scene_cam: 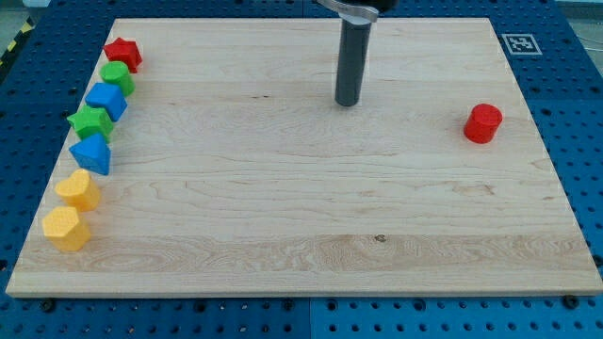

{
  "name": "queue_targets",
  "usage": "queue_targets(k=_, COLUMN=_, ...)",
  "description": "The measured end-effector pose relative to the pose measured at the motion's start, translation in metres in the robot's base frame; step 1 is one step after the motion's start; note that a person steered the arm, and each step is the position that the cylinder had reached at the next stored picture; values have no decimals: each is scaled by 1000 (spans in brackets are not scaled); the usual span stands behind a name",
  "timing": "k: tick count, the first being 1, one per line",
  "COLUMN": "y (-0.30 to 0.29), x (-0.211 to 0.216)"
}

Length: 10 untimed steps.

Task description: Move your arm to the top of the red star

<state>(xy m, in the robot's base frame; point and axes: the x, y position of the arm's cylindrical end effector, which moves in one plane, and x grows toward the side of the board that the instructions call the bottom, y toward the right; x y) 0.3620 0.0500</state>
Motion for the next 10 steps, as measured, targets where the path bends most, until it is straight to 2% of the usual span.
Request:
queue_targets(k=3, y=-53, x=-49)
queue_targets(k=5, y=-116, x=-74)
queue_targets(k=8, y=-160, x=-89)
queue_targets(k=10, y=-261, x=-138)
